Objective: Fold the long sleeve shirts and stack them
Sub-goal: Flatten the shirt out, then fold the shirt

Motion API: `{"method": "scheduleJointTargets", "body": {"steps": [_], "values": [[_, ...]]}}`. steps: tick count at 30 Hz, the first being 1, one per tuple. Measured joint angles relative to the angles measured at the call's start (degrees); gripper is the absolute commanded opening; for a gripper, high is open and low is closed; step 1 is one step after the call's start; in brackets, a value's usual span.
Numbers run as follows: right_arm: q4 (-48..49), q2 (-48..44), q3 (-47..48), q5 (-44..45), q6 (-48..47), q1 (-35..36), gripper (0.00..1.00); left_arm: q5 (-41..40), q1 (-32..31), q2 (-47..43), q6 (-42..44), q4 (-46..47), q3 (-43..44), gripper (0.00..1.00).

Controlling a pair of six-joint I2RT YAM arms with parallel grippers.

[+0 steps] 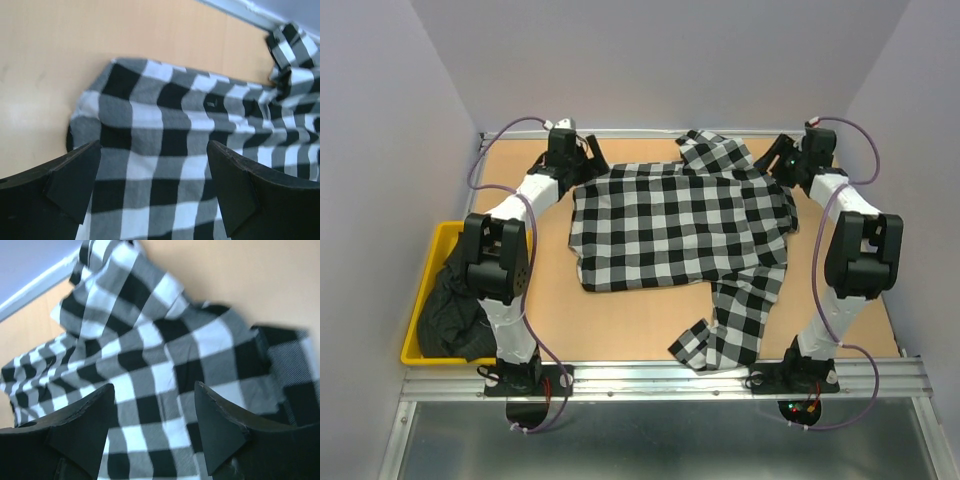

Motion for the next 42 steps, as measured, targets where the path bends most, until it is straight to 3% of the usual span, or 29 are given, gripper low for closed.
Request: {"method": "scheduleJointTargets", "body": {"steps": [10,17,28,35,39,42], "values": [[-1.7,-9.9,-22.1,-0.1,6.6,4.5,0.7,2.3,-11.8,-6.6,-1.3,-7.5,-17.7,0.94],[-1.9,-14.4,-32.0,2.0,8.3,4.5,0.7,0.8,-11.7,-9.7,-2.8,-9.8,-23.8,0.93],[-2.1,-16.0,-33.3,7.0,8.0,4.6,0.72,-3.1,-9.0,-9.1,-2.9,-11.5,-22.7,0.93],[-8.7,-22.2,-33.3,8.7,7.2,4.6,0.86,-3.4,-7.9,-11.7,-3.1,-16.3,-22.8,0.95],[-13.4,-27.6,-33.2,12.5,6.1,4.6,0.99,-3.4,-7.9,-19.7,-3.5,-20.5,-25.3,0.95],[-18.5,-30.0,-33.2,16.5,5.6,4.6,1.0,-3.4,-7.9,-24.4,-3.7,-23.1,-27.0,0.95]]}}
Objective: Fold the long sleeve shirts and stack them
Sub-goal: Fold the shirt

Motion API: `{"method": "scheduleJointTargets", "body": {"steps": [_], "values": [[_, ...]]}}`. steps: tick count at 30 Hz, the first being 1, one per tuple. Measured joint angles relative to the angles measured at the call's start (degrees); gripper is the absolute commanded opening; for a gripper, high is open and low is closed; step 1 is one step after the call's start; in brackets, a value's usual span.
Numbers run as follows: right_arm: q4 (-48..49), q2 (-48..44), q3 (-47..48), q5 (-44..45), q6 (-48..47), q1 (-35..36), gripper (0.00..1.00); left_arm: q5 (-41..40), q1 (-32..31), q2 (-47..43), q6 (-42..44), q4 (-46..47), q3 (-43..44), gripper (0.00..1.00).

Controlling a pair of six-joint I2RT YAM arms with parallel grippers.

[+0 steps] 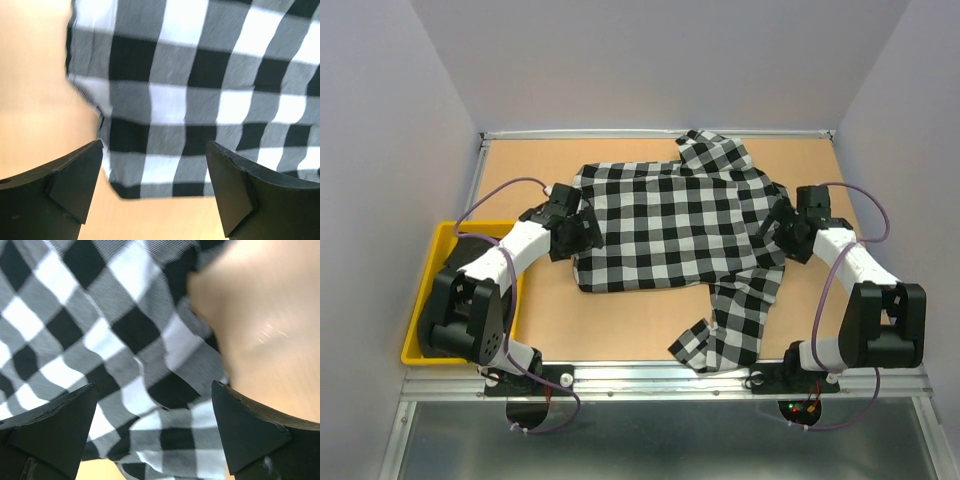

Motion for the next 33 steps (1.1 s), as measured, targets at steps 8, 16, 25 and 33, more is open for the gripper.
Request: {"method": "scheduleJointTargets", "body": {"steps": [8,16,25,33], "values": [[-8.1,-3.4,-0.4,5.1,1.2,-0.1,1.0,1.2,0.0,-3.4,-1.1,-5.8,-9.8,0.86],[-9.3,-4.6,-4.1,5.2,2.6,-0.2,1.0,2.8,0.0,-4.6,-4.5,-5.2,-14.7,0.8],[-8.5,-4.6,-6.7,4.1,3.9,-0.2,0.97,4.2,0.0,-5.2,-7.9,-1.2,-15.7,0.69],[-8.2,-4.6,-7.7,4.5,4.5,-0.2,0.94,6.0,0.0,-5.6,-9.5,2.6,-17.4,0.4]]}}
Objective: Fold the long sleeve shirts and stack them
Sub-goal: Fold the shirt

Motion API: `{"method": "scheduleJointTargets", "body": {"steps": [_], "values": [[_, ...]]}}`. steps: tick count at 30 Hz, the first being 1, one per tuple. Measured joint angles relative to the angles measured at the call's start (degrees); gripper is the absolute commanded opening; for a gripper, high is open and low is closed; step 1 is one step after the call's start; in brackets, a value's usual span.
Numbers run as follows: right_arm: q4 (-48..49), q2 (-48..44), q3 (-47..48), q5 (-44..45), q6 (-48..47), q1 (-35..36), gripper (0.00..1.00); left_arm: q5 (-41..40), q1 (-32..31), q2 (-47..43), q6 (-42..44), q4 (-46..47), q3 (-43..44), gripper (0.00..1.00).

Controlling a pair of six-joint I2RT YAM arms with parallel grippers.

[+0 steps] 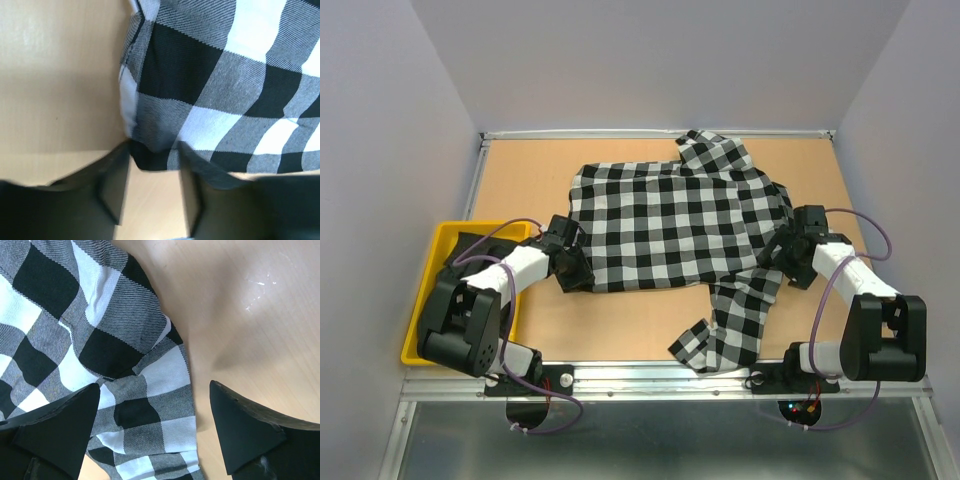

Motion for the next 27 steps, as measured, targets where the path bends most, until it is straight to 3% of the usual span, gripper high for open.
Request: {"method": "scheduleJointTargets", "body": {"steps": [3,6,9,17,23,24,27], "values": [[0.4,0.0,-0.1,0.5,0.3,-0.1,0.93,0.6,0.0,0.0,-0.6,1.2,-0.7,0.18],[1.0,0.1,-0.2,0.6,0.6,-0.3,0.91,1.3,-0.1,0.1,-0.8,2.2,-1.4,0.05],[1.9,0.4,-0.5,0.4,0.8,-0.3,0.91,1.8,-0.1,0.1,-0.8,2.5,-1.6,0.0],[4.7,3.0,-2.4,-0.9,0.8,-0.3,0.8,1.3,-0.2,-0.5,0.1,1.5,-1.6,0.0],[5.8,3.1,-2.9,-1.5,0.1,-0.3,0.51,0.6,-0.2,-1.0,0.9,-0.4,-1.6,0.0],[6.3,3.1,-3.1,-1.5,0.0,-0.3,0.38,0.5,-0.2,-1.0,1.0,-0.6,-1.5,0.0],[7.3,2.8,-3.8,-1.8,-0.2,-0.3,0.26,0.1,-0.2,-1.2,1.3,-1.4,-1.5,0.0]]}}
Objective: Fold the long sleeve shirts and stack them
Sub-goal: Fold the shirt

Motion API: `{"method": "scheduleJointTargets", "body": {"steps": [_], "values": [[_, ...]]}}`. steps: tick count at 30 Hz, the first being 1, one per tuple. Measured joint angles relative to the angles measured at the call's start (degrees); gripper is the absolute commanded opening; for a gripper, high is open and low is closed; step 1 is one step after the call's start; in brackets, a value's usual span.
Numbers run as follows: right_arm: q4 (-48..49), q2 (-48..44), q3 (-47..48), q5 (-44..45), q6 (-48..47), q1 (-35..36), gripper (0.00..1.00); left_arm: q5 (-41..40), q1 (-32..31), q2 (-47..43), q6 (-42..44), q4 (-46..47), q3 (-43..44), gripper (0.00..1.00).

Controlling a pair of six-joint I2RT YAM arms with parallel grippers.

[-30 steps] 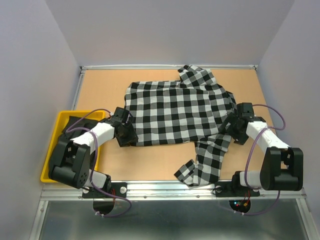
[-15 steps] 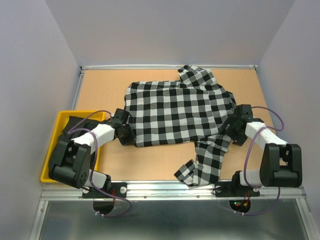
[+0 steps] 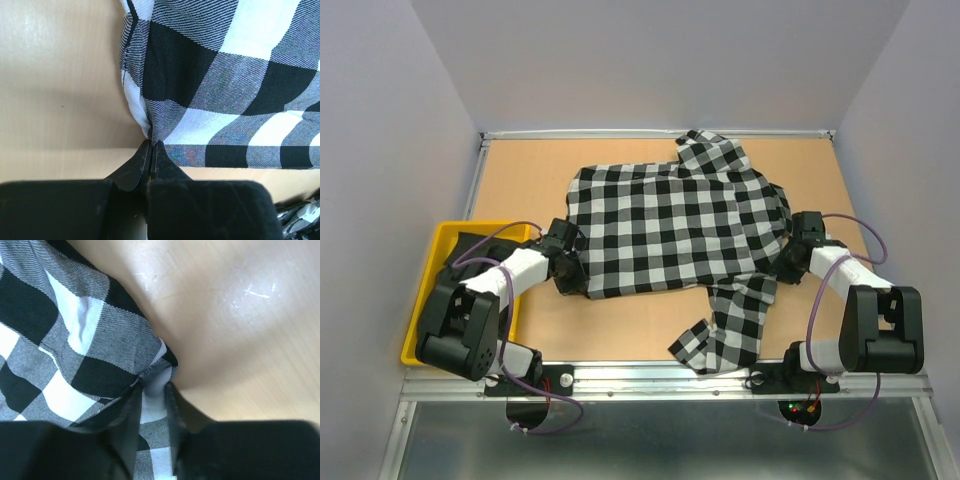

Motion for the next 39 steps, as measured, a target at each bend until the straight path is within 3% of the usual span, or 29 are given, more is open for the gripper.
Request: {"method": "scheduleJointTargets", "body": {"steps": [1,3,7,15,27,39], "values": [[0.1,-0.2,-0.2,-0.1,-0.1,0.0,0.17,-0.3,0.0,-0.1,0.2,-0.6,0.2,0.0],[0.1,-0.3,-0.4,-0.1,-0.2,0.0,0.09,-0.8,0.0,-0.1,0.5,-1.5,0.5,0.0],[-0.2,-0.6,-0.5,-0.5,-0.2,0.0,0.01,-2.0,0.0,-0.1,1.0,-3.3,1.9,0.0],[-4.9,-4.4,0.7,0.0,-1.3,0.0,0.0,-3.9,0.0,-0.8,1.9,-6.2,3.8,0.0],[-11.4,-5.7,11.8,-0.1,-2.6,0.0,0.01,-6.8,1.1,-1.1,3.7,-9.7,9.8,0.0],[-12.4,4.3,22.9,-1.4,-4.1,0.0,0.0,-9.2,3.0,7.2,6.8,-9.4,22.2,0.03]]}}
